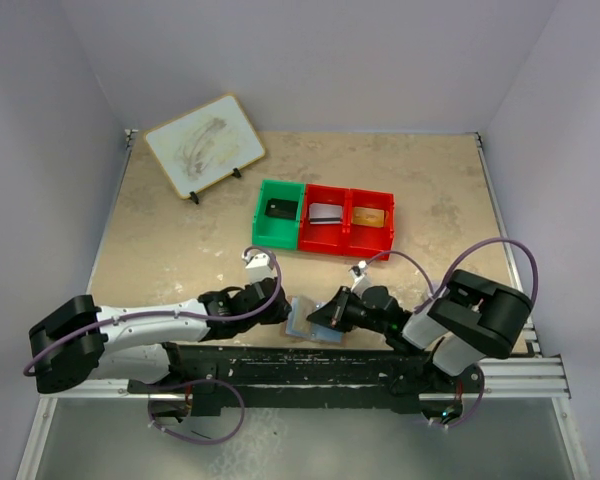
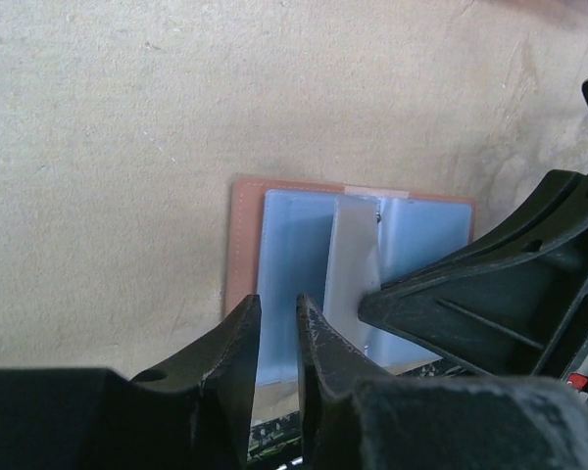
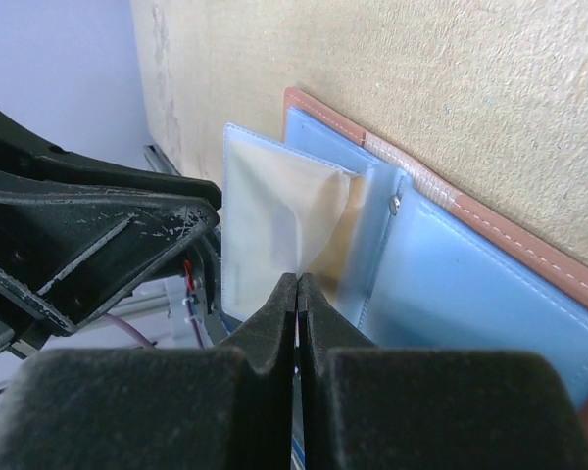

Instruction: Take the credit cards out of the card holder

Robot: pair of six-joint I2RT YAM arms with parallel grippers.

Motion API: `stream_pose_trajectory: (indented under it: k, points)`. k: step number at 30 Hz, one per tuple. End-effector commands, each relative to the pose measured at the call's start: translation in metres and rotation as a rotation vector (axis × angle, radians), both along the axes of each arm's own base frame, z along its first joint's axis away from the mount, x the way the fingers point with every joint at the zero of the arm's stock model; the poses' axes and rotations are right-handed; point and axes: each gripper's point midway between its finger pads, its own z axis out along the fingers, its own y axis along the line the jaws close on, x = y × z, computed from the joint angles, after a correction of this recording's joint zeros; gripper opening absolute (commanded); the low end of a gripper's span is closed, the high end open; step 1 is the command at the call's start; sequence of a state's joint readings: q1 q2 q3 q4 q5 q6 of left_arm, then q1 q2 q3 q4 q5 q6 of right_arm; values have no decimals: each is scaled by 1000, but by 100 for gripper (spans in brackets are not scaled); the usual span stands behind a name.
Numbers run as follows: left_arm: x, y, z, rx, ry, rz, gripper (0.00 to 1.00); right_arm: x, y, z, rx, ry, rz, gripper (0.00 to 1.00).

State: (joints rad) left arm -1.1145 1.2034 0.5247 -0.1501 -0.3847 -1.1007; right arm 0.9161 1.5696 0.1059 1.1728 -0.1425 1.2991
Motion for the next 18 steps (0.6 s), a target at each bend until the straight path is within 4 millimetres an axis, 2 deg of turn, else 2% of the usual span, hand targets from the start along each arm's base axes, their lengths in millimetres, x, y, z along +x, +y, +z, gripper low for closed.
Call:
stream_pose_trajectory:
  k: [1, 7, 11, 14, 18]
  points:
    - [0, -12, 13, -82, -14, -6, 19, 8, 5, 21, 53, -56, -15, 0]
    - [4, -14, 26, -146, -40, 20, 20, 10, 3, 16, 9, -43, -24, 0]
    - [4, -19, 36, -197, -54, 14, 26, 10, 2, 16, 1, -42, -26, 0]
    - [0, -25, 34, -220, -39, -11, 31, 10, 2, 15, -2, -40, -26, 0]
    - [-5, -26, 13, -175, 16, -23, 34, 11, 2, 15, -2, -40, -27, 0]
